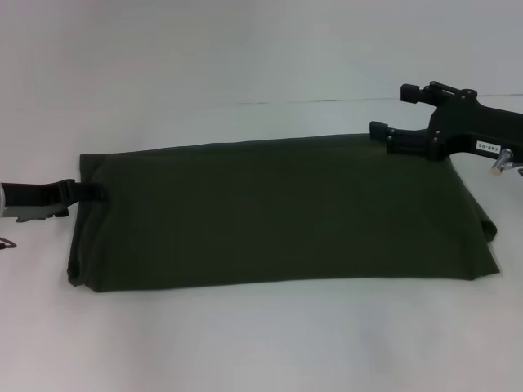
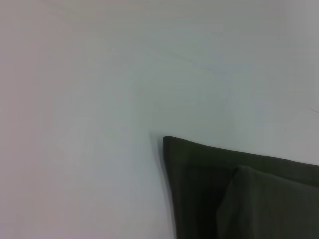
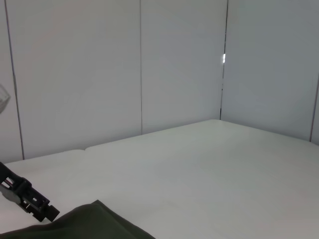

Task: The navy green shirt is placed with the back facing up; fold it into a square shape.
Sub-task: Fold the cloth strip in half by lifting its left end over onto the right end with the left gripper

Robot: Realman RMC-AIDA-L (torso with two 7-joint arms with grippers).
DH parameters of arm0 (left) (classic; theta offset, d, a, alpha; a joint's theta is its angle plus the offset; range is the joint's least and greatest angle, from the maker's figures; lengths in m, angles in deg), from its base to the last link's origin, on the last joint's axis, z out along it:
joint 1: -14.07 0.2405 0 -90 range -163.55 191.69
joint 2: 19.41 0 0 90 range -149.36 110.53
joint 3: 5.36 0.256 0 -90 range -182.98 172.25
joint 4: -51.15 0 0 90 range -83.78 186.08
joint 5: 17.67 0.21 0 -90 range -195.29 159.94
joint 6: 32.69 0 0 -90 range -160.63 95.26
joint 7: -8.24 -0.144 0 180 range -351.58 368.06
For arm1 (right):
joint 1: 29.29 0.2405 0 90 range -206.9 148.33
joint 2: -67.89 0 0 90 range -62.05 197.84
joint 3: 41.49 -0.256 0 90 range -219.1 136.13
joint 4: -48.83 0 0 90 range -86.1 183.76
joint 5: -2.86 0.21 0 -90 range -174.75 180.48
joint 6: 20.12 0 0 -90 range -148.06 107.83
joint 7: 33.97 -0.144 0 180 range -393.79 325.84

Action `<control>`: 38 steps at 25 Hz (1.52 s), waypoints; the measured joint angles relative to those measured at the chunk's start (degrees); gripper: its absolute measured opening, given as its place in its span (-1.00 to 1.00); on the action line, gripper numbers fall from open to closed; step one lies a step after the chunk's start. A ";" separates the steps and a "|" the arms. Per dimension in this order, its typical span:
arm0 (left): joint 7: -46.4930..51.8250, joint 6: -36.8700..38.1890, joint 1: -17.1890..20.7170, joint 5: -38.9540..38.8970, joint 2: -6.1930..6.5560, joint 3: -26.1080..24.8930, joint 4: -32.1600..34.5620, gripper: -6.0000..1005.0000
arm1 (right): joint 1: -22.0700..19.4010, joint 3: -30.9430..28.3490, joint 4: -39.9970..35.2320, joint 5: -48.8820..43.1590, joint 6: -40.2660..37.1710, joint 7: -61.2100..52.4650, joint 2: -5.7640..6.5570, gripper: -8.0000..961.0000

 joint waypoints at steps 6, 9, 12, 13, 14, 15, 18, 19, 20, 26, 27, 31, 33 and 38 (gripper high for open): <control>-0.40 -0.06 -0.21 0.04 -0.20 -0.02 -0.09 0.71 | 0.00 0.16 -0.01 0.00 0.00 0.00 0.00 0.91; -0.60 -0.06 -0.41 0.04 -0.22 -0.02 -0.48 0.71 | -0.06 0.18 -0.05 0.00 0.00 0.00 0.00 0.91; -0.75 -0.06 -0.54 0.05 -0.25 0.15 -0.62 0.71 | -0.09 0.19 -0.07 0.00 0.00 0.00 0.00 0.91; -0.78 -0.06 -0.56 0.05 -0.28 0.38 -0.63 0.71 | -0.09 0.19 -0.08 0.00 0.00 0.00 0.00 0.91; -0.79 -0.06 -0.57 0.05 -0.31 0.58 -0.63 0.71 | -0.09 0.19 -0.09 0.00 0.00 0.00 0.00 0.91; -0.81 -0.06 -0.57 0.05 -0.35 0.77 -0.63 0.71 | -0.09 0.19 -0.10 0.00 0.00 0.00 0.00 0.91; -0.82 -0.13 -0.59 0.05 -0.41 1.03 -0.63 0.71 | -0.09 0.19 -0.17 0.00 0.00 0.00 0.00 0.91; -0.82 -0.14 -0.60 0.05 -0.41 1.20 -0.63 0.71 | -0.09 0.19 -0.17 0.00 0.00 0.00 0.00 0.91; -0.82 -0.14 -0.60 0.05 -0.42 1.30 -0.63 0.71 | -0.09 0.19 -0.18 0.00 0.00 0.01 0.00 0.91; -0.90 -0.37 -0.62 0.05 -0.49 1.50 -0.63 0.71 | -0.09 0.18 -0.22 0.00 0.00 0.05 0.00 0.91; -0.90 -0.37 -0.62 0.05 -0.49 1.51 -0.63 0.71 | -0.09 0.18 -0.25 0.00 0.00 0.05 0.00 0.91; -0.80 -0.10 -0.68 0.03 -0.47 1.56 -0.62 0.71 | -0.09 0.18 -0.27 0.00 0.00 0.03 0.00 0.91; -0.65 0.39 -0.81 -0.09 -0.47 1.57 -0.62 0.71 | -0.09 0.18 -0.27 0.00 0.01 0.03 0.00 0.91; -0.31 1.67 -1.27 -0.36 -0.39 1.57 -0.43 0.71 | -0.08 0.18 -0.27 0.06 0.09 0.00 0.00 0.92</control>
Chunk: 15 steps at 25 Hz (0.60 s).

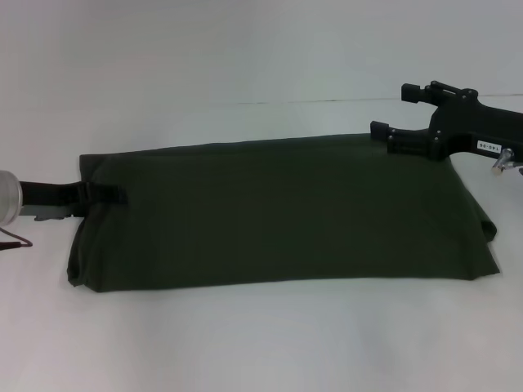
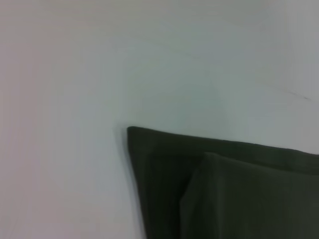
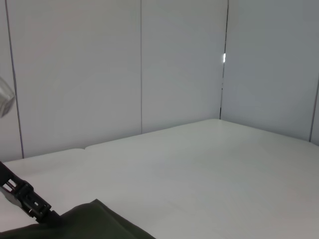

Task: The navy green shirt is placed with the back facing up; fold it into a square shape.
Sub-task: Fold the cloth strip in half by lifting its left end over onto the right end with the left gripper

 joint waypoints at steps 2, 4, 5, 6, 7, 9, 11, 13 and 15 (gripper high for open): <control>0.05 0.09 -0.02 -0.01 0.03 -0.08 0.26 0.71 | 0.04 0.00 0.00 0.02 0.03 0.00 0.00 0.92; 0.06 -0.08 -0.03 -0.03 0.12 -0.32 0.38 0.71 | 0.05 0.00 0.00 0.06 0.08 0.00 0.00 0.92; 0.07 -0.13 -0.04 -0.03 0.19 -0.44 0.45 0.71 | 0.06 0.00 0.00 0.06 0.16 0.00 0.00 0.92; 0.08 -0.17 -0.04 -0.03 0.23 -0.51 0.63 0.71 | 0.07 0.00 0.00 0.06 0.25 0.00 0.00 0.92; 0.10 -0.22 -0.03 -0.02 0.27 -0.57 0.83 0.71 | 0.10 0.00 0.00 0.07 0.35 0.00 0.00 0.92; 0.14 -0.37 0.05 0.16 0.28 -0.59 1.16 0.71 | 0.14 0.00 0.00 0.07 0.56 0.00 0.00 0.92; 0.17 -0.65 0.08 0.30 0.28 -0.58 1.22 0.71 | 0.16 0.00 0.00 0.07 0.62 0.00 0.00 0.92; 0.15 -1.32 0.22 0.34 0.27 -0.38 1.20 0.71 | 0.19 0.00 0.00 0.06 0.62 0.00 0.00 0.92; 0.05 -1.60 0.30 0.35 0.25 -0.29 1.01 0.71 | 0.23 0.00 0.02 0.06 0.62 0.00 0.00 0.92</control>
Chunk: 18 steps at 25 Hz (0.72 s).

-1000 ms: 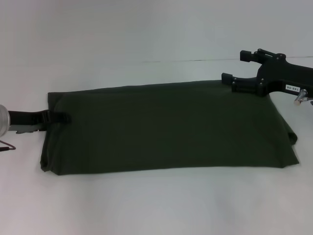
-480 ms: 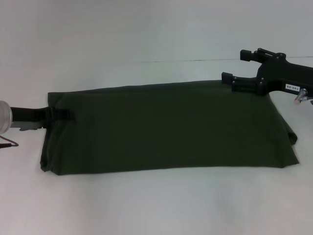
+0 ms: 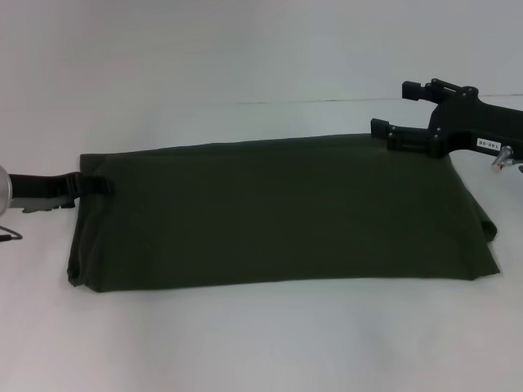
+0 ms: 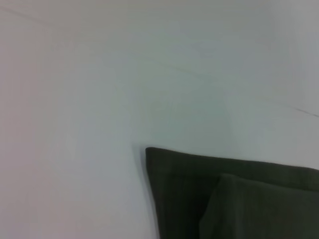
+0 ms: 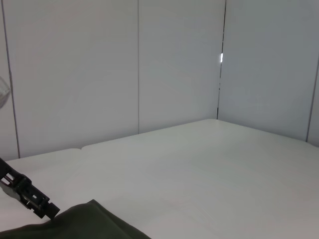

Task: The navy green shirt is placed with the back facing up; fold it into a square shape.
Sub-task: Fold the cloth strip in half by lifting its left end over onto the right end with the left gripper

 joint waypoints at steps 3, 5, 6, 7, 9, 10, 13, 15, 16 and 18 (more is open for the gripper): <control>-0.11 -0.56 0.09 0.06 -0.09 0.09 -0.44 0.71 | 0.02 0.00 0.02 0.04 0.00 0.00 0.00 0.92; -0.11 -0.81 0.18 0.08 -0.24 0.14 -0.55 0.71 | 0.03 0.00 0.02 0.08 0.00 0.00 0.00 0.92; -0.09 -0.88 0.21 0.08 -0.28 0.16 -0.58 0.71 | 0.05 0.00 0.01 0.08 -0.01 0.00 0.00 0.92; -0.07 -0.89 0.22 0.09 -0.29 0.18 -0.60 0.71 | 0.08 0.00 0.00 0.08 -0.01 0.00 0.00 0.92; -0.05 -0.89 0.23 0.10 -0.30 0.19 -0.77 0.71 | 0.13 0.00 -0.01 0.08 -0.01 0.00 0.00 0.92; -0.05 -0.89 0.23 0.10 -0.30 0.19 -0.77 0.71 | 0.13 0.00 -0.01 0.08 -0.01 0.00 0.00 0.92; -0.20 -0.90 0.13 0.14 -0.32 0.20 -1.29 0.71 | 0.16 0.00 -0.02 0.08 -0.01 0.00 0.00 0.92; -0.25 -0.91 0.13 0.14 -0.32 0.20 -1.29 0.71 | 0.20 0.00 -0.07 0.08 -0.01 0.00 0.00 0.91; -0.29 -0.92 0.15 0.14 -0.34 0.22 -1.29 0.71 | 0.20 0.00 -0.09 0.08 -0.01 0.00 0.00 0.91; -0.36 -0.92 0.20 0.14 -0.40 0.27 -1.30 0.71 | 0.20 0.00 -0.10 0.08 -0.01 0.00 0.00 0.91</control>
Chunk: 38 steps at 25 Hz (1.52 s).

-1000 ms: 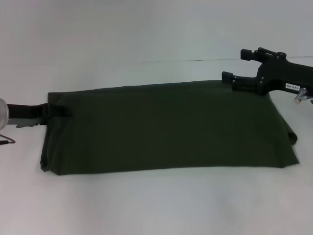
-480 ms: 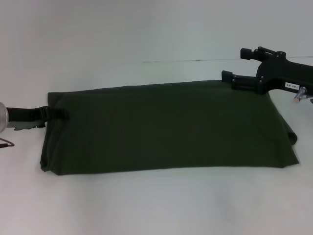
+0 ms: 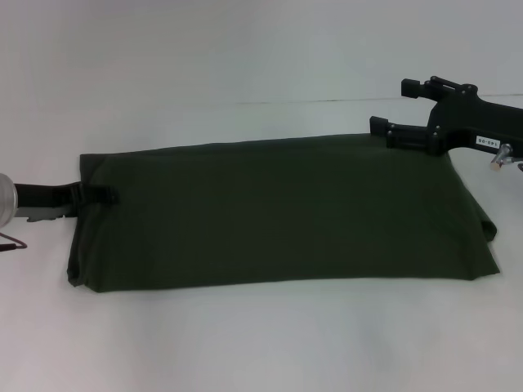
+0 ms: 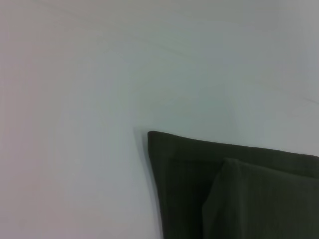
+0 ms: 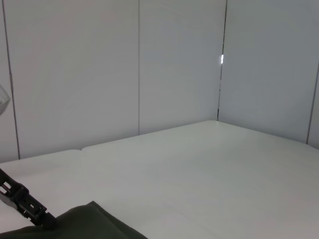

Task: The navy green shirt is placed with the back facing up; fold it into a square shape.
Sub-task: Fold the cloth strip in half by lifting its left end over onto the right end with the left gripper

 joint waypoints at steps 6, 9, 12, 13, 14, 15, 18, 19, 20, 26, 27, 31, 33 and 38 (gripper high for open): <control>-0.03 0.38 -0.18 0.00 -0.02 0.01 0.00 0.71 | 0.00 0.00 0.00 -0.01 0.00 0.00 0.00 0.91; -0.03 1.05 -0.38 -0.07 -0.02 0.02 0.00 0.71 | 0.00 0.00 -0.07 0.01 0.00 -0.02 0.00 0.91; 0.17 1.69 -0.54 -0.18 0.00 0.02 0.00 0.71 | 0.03 0.00 -0.09 0.03 0.00 -0.06 0.00 0.91; 0.24 1.92 -0.59 -0.25 0.03 0.01 0.00 0.71 | 0.04 0.00 -0.09 0.03 0.00 -0.07 0.00 0.91; 0.29 2.08 -0.61 -0.29 0.05 0.02 0.00 0.71 | 0.07 0.00 -0.09 0.04 0.00 -0.07 0.00 0.91; 0.33 2.23 -0.63 -0.34 0.09 0.01 0.00 0.71 | 0.09 0.00 -0.09 0.05 0.00 -0.08 0.00 0.91; 0.43 2.45 -0.67 -0.40 0.12 0.01 0.12 0.71 | 0.10 0.00 -0.09 0.07 0.00 -0.09 0.00 0.91; 0.45 2.49 -0.67 -0.42 0.12 0.00 0.24 0.71 | 0.10 0.00 -0.09 0.07 0.00 -0.09 0.00 0.91; 0.48 2.51 -0.69 -0.43 0.12 -0.02 0.31 0.71 | 0.10 0.00 -0.09 0.07 0.00 -0.09 0.00 0.91; 0.51 2.27 -0.86 -0.45 0.31 -0.41 0.66 0.71 | 0.16 0.00 -0.09 0.07 0.00 -0.09 0.00 0.92; 0.51 2.18 -0.87 -0.45 0.32 -0.46 0.68 0.71 | 0.16 0.00 -0.09 0.07 0.00 -0.09 0.00 0.92; 0.52 1.53 -0.81 -0.22 0.35 -0.51 0.71 0.71 | 0.28 -0.06 0.03 0.13 0.25 -0.09 0.00 0.92; 0.51 1.32 -0.70 -0.16 0.35 -0.51 0.71 0.71 | 0.39 -0.17 0.14 0.13 0.82 -0.09 0.00 0.92; 0.53 1.24 -0.82 -0.17 0.38 -0.52 0.71 0.71 | 0.80 -0.36 0.18 0.72 1.46 -0.09 -0.04 0.91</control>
